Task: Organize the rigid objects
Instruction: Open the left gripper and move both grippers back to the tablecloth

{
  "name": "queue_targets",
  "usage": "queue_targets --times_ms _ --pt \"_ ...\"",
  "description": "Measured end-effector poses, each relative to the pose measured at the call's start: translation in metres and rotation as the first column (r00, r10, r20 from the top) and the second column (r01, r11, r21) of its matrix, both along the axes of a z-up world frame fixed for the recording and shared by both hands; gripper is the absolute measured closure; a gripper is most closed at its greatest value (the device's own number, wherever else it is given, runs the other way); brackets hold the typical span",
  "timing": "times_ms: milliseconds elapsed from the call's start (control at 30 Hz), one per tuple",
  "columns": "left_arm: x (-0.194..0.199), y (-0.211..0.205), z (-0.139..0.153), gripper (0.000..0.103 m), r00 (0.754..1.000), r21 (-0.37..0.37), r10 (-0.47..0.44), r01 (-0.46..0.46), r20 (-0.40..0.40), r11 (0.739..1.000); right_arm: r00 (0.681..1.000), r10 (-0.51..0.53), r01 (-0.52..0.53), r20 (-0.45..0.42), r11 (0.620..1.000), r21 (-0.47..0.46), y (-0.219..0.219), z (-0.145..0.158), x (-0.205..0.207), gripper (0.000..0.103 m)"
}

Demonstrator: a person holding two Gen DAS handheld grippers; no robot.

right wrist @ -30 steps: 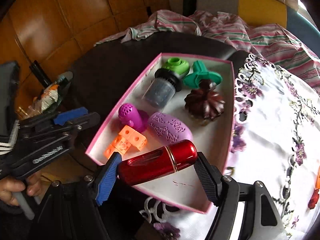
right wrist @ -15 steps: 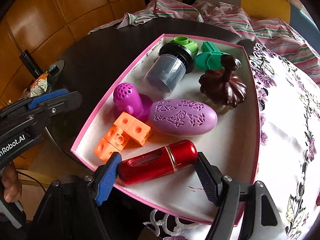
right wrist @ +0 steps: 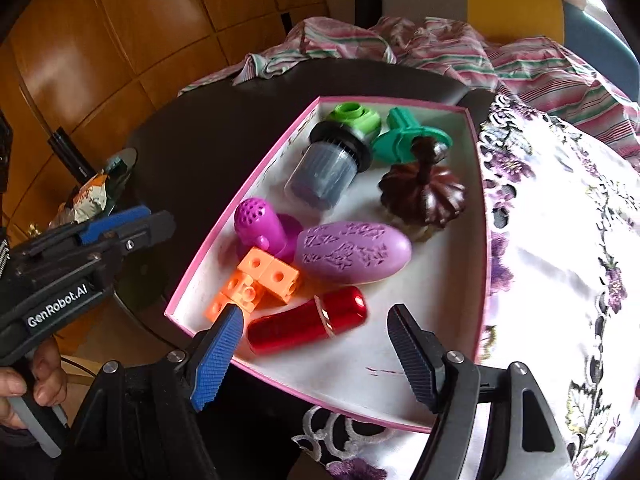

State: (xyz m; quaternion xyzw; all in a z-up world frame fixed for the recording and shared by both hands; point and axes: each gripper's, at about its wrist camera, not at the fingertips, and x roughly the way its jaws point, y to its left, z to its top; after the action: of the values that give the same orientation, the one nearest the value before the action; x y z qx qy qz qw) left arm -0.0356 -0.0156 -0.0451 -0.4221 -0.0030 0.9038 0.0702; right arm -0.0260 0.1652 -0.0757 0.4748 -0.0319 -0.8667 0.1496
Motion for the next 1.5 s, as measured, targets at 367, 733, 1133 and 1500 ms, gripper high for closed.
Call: queue_targets --times_ms 367,733,1133,1500 --pt "0.003 0.006 0.002 0.072 1.0 -0.016 -0.014 0.014 -0.008 1.0 0.999 -0.033 0.033 -0.009 0.999 -0.01 0.014 -0.001 -0.003 0.027" --pt "0.005 0.019 0.007 0.072 0.999 -0.037 -0.05 0.049 -0.022 0.998 0.996 -0.083 0.082 -0.03 0.997 -0.012 0.037 0.007 -0.002 0.027" --pt "0.007 0.049 0.014 0.072 0.991 -0.063 -0.132 0.129 -0.037 0.99 0.963 -0.263 0.264 -0.057 0.965 0.006 0.119 0.025 0.002 0.027" --pt "0.001 0.111 0.028 0.072 0.957 -0.087 -0.284 0.278 -0.065 0.957 0.77 -0.625 0.633 -0.127 0.774 0.031 0.267 0.041 0.031 0.027"
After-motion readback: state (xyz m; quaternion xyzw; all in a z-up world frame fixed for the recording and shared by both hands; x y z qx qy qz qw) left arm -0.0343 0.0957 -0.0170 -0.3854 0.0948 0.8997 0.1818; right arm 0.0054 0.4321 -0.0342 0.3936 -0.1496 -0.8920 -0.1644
